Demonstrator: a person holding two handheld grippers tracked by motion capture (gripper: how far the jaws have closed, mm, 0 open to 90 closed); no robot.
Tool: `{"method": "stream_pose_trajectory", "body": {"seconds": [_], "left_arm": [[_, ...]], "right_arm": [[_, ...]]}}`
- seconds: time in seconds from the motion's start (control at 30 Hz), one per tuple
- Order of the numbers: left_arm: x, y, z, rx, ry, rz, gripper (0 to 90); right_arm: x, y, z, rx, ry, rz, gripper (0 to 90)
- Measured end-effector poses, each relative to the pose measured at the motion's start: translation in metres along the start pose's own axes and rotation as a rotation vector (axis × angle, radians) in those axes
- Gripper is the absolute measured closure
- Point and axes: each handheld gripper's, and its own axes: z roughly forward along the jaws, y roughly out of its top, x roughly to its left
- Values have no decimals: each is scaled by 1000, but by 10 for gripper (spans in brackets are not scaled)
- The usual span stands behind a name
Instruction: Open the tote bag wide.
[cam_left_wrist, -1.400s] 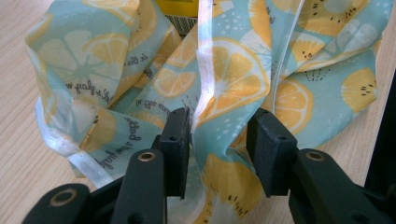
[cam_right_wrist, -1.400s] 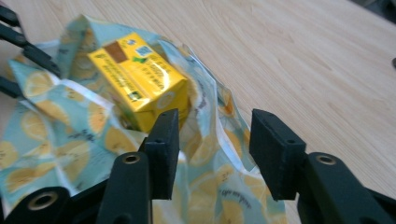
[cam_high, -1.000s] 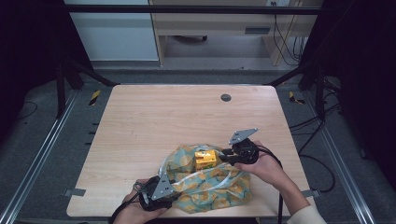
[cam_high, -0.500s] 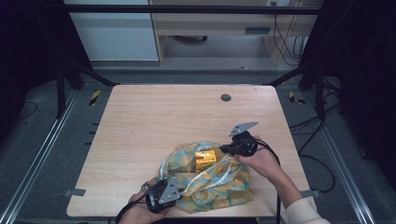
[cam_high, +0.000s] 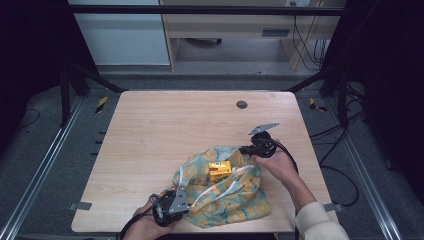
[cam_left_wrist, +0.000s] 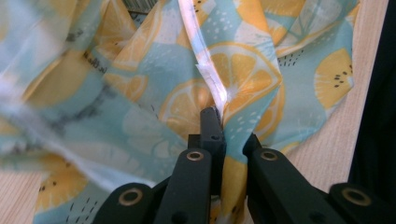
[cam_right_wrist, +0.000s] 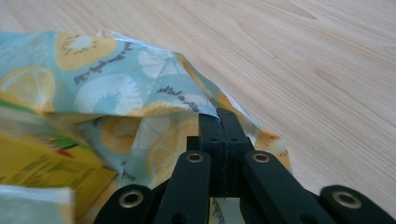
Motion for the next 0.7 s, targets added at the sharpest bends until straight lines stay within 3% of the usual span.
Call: {"method": "stream_pose_trajectory", "body": {"seconds": [0.33, 0.7], "left_arm": [[3, -3, -3, 13, 22, -5, 885], [3, -5, -5, 18, 27, -5, 887]], "right_arm": [[-23, -6, 12, 1, -46, 82, 900], [-28, -8, 19, 18, -87, 83, 900]]}}
